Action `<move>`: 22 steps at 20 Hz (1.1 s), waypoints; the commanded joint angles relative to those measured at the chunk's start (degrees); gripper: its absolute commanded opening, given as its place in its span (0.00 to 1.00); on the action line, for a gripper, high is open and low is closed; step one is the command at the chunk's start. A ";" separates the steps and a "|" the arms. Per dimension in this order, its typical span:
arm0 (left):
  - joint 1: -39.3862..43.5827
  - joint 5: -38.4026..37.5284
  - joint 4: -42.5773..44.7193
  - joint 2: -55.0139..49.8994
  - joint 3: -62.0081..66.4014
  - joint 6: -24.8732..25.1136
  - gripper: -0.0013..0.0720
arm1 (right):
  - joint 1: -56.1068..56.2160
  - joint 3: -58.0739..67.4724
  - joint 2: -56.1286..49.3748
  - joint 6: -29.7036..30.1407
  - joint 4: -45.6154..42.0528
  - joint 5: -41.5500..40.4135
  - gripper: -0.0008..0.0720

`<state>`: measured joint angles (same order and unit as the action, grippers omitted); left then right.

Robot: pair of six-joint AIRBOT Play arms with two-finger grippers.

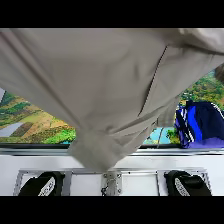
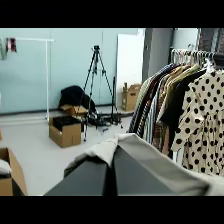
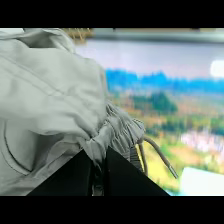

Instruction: Fold the clothes and pants, and hang the long-sleeved shirts on hangers.

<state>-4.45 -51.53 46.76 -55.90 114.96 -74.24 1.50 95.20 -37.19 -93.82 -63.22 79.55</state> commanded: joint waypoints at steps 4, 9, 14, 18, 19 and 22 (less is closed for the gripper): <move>3.04 6.23 -0.42 -22.32 -1.66 -2.71 0.02 | 0.09 -6.62 -15.74 -8.55 -6.67 12.70 0.05; 8.70 8.15 0.24 -39.04 -0.92 -2.69 0.07 | -0.79 -7.96 -37.27 -4.83 -8.07 -7.10 0.07; 2.10 -1.07 0.39 -42.51 1.73 -5.86 0.83 | -8.04 -7.96 -41.11 -3.76 -7.96 -21.66 0.69; -7.56 -15.96 12.90 -34.45 -10.80 -10.19 0.83 | -11.82 -9.92 -33.42 2.84 -8.68 -16.39 0.69; -9.16 -18.12 16.26 -31.61 -16.61 -10.51 0.83 | -11.67 -11.54 -30.84 3.74 -9.11 -14.95 0.69; -13.16 -20.48 17.86 -21.20 -40.19 -10.69 0.83 | -10.36 -19.50 -22.25 4.04 -8.76 -12.55 0.69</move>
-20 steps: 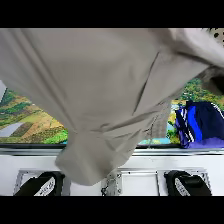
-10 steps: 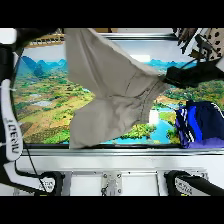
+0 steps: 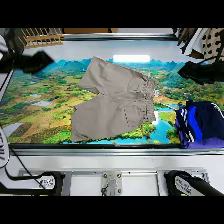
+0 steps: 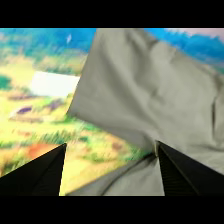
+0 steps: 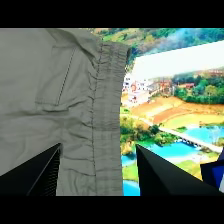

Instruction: Fold the clothes and pants, and hang the long-sleeved shirts on hangers.

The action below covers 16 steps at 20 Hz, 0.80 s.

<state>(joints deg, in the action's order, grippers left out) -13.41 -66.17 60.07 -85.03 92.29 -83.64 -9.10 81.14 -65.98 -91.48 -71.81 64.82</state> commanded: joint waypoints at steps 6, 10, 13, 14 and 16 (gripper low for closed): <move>-4.28 2.08 0.13 23.37 -58.97 -1.33 0.83 | 2.84 -16.61 16.70 1.70 0.11 2.08 0.69; -4.31 7.48 -6.71 25.83 -70.42 -1.51 0.83 | 2.84 -16.92 17.20 1.73 2.03 1.60 0.69; -4.11 8.72 -13.84 22.45 -71.67 0.79 0.83 | 2.82 -16.92 17.20 1.73 3.37 0.61 0.69; -3.54 8.81 -15.47 21.09 -71.65 1.95 0.83 | 2.82 -16.92 17.22 1.73 3.48 0.55 0.69; -1.07 9.09 -16.76 18.53 -71.58 2.40 0.83 | 2.82 -16.92 17.27 1.75 3.45 0.57 0.69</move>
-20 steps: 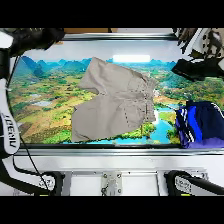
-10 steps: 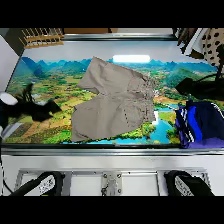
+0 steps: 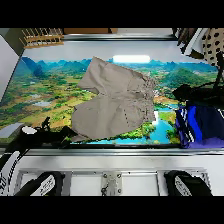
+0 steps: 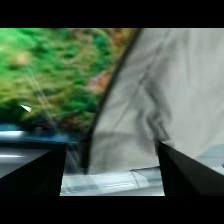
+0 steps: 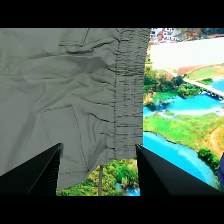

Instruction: Fold the clothes and pants, and hang the long-sleeved shirts on hangers.

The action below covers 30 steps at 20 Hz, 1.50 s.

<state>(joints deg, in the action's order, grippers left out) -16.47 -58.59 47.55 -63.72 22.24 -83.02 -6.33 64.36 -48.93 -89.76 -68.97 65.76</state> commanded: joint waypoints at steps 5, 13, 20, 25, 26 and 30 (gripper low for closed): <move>4.83 2.14 -3.56 -3.21 -1.49 2.16 0.02 | -0.42 -0.20 0.13 -0.02 -2.89 0.31 0.69; 1.97 2.45 -3.52 10.10 -1.53 3.15 0.02 | -8.20 -18.53 -10.36 -3.50 2.51 -2.58 0.86; 1.97 4.46 -3.52 14.47 -1.53 3.15 0.02 | 0.24 -28.17 -24.96 3.48 24.61 -27.32 0.85; 1.97 5.16 -3.54 16.31 -1.53 3.15 0.02 | 5.55 -28.09 -28.13 4.55 28.50 -34.32 0.84; 1.97 5.16 -3.52 16.22 -1.53 3.15 0.02 | 5.75 -28.09 -28.17 5.31 28.28 -34.29 0.68; 1.95 5.22 -3.10 16.26 0.31 3.10 0.02 | 5.68 -26.86 -25.51 13.16 27.91 -31.32 0.05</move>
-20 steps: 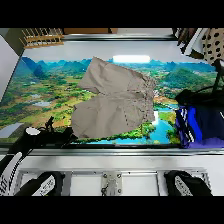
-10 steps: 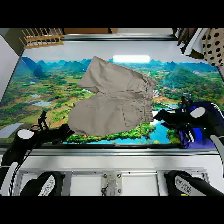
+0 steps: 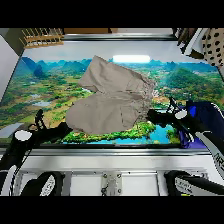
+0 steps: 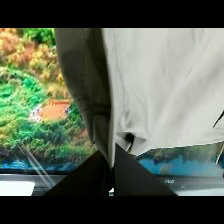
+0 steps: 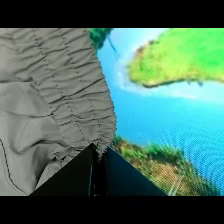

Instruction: Fold the clothes and pants, and hang the long-sleeved shirts on hangers.

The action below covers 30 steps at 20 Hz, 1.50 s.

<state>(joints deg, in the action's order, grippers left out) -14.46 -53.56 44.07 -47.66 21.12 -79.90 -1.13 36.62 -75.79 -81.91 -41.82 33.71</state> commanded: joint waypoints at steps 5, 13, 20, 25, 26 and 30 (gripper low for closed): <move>-0.04 -3.82 4.39 0.22 30.47 -0.02 0.02 | 0.42 17.20 14.99 7.76 -7.48 14.27 0.05; -0.04 -9.53 4.39 0.22 87.73 -0.17 0.02 | 0.48 42.71 39.19 -2.47 -7.72 30.38 0.05; -0.04 -8.48 4.24 0.33 94.73 -3.54 0.02 | 0.48 42.62 50.86 -25.94 -16.37 43.80 0.05; 1.40 -8.31 -0.70 -8.63 81.88 -3.48 0.02 | 0.50 35.19 42.29 -31.85 -19.28 58.05 0.05; 3.54 -7.23 -0.04 -12.07 79.89 -3.43 0.02 | 0.50 32.54 39.06 -30.34 -19.28 57.53 0.05; 10.80 -0.46 -0.09 -27.87 77.94 -1.38 0.02 | 0.48 28.55 21.94 -23.50 -21.18 46.23 0.05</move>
<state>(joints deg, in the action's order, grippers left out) -7.88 -59.07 44.60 -65.84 101.06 -82.65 -0.67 67.85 -43.42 -108.44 -60.93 85.43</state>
